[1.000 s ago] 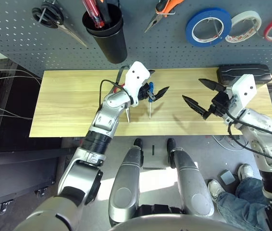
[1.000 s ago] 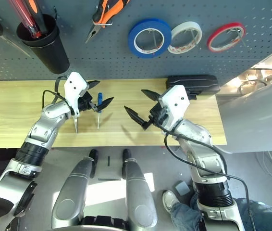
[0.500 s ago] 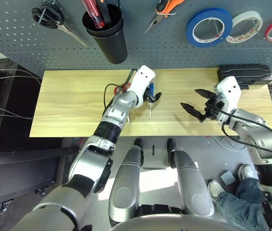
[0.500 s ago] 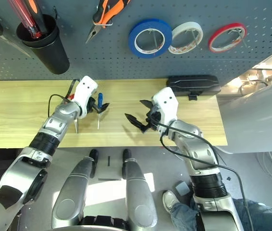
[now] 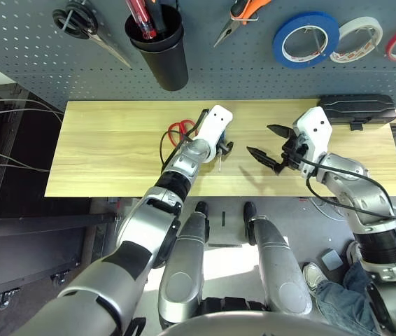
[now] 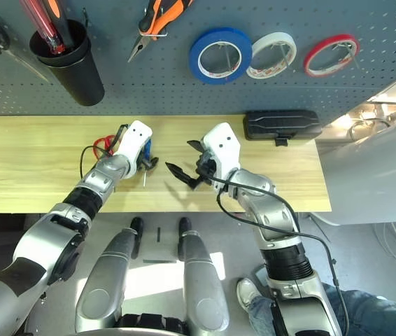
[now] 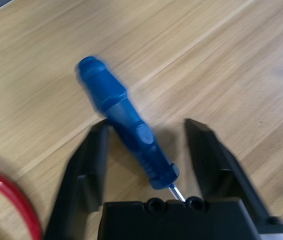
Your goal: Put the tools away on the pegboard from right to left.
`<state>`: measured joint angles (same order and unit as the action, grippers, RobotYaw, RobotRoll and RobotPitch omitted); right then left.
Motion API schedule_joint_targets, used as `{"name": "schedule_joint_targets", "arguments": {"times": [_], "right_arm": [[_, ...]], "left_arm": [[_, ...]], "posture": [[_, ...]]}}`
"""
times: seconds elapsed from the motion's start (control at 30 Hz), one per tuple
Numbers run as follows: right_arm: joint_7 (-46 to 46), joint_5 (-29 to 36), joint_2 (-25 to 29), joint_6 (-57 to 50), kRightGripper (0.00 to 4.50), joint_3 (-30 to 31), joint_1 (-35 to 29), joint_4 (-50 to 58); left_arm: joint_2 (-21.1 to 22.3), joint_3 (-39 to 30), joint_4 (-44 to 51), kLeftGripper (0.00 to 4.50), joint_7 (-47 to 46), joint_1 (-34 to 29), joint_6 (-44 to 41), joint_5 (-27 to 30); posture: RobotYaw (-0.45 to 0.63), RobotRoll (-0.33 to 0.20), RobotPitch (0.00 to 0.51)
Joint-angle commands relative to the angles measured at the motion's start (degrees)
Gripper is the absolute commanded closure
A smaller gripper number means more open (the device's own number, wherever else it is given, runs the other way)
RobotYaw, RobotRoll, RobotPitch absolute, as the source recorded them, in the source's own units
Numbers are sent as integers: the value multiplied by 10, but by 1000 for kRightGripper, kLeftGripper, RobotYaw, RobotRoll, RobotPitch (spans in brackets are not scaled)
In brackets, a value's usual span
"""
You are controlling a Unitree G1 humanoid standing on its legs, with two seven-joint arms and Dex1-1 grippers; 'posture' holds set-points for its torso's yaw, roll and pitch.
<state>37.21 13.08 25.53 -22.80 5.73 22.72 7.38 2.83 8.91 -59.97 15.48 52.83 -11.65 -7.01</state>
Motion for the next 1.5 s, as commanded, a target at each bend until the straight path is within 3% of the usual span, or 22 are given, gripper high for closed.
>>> {"name": "schedule_joint_targets", "arguments": {"times": [0.03,0.17,0.5,0.77,0.83,1.13,1.5], "right_arm": [[6,1,6,-6,0,-6,-3,-1],[17,21,7,-1,0,-20,2,4],[86,39,62,-1,0,-22,-12,21],[95,40,60,4,0,-21,6,8],[95,45,53,0,0,-21,17,5],[97,61,19,-9,0,-14,67,-2],[49,78,-87,-15,0,-9,163,-19]], "left_arm": [[-14,-17,-18,2804,-9,-18,-14,12],[-21,-41,31,3899,-14,-26,27,31],[-8,-46,340,3897,14,-170,162,72],[12,-39,516,3897,44,-271,201,101],[0,-46,571,3897,56,-281,209,141],[1,-71,663,3897,23,-197,231,154],[35,-120,638,3897,-24,-73,226,151]], "posture": [[40,0,454],[40,0,452],[37,0,448],[49,0,445],[57,0,444],[75,0,435],[93,0,415]]}}
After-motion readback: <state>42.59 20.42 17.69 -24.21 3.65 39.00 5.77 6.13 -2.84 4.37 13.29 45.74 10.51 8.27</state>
